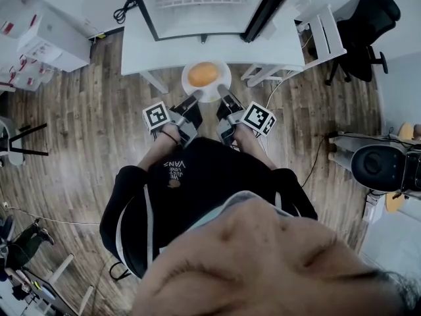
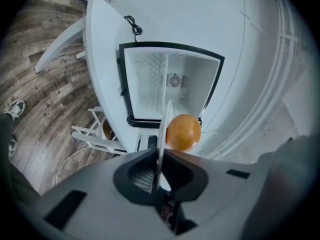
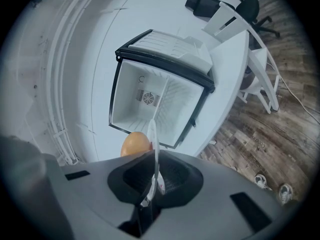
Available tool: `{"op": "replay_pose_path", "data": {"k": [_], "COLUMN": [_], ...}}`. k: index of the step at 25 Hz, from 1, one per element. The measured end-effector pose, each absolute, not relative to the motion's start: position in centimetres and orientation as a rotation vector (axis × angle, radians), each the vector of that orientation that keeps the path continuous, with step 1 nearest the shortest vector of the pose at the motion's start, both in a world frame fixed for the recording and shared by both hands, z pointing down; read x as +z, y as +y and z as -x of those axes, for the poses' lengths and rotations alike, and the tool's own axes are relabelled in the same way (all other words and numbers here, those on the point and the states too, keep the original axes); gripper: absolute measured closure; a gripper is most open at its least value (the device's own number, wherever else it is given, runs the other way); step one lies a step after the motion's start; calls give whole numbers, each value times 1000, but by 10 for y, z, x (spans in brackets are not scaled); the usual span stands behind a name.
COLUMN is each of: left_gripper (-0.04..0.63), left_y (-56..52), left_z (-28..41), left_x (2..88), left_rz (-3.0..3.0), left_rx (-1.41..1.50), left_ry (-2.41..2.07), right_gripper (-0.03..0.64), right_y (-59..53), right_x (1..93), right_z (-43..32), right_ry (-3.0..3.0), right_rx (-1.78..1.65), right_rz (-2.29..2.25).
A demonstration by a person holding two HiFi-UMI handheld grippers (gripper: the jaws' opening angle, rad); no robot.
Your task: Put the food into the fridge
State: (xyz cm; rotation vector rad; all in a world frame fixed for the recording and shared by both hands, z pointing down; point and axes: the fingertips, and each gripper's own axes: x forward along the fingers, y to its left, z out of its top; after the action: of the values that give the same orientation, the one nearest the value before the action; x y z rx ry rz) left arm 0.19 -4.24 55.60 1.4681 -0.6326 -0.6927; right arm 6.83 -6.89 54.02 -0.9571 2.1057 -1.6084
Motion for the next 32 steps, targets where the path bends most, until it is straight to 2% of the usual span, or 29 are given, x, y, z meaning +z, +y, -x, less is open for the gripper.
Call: {"op": "replay_pose_path", "data": {"k": [32], "left_gripper": [563], "left_y": [-169], "left_z": [45], "left_x": [543], "left_rz": [-1499], "left_rx": [-612], "left_ry": [-551], "right_gripper": [592], "right_y": [-188], "right_x": [526], "right_z": [-24], "right_ry": [2027], "right_rx": [-1515], "right_rz": [1044]}}
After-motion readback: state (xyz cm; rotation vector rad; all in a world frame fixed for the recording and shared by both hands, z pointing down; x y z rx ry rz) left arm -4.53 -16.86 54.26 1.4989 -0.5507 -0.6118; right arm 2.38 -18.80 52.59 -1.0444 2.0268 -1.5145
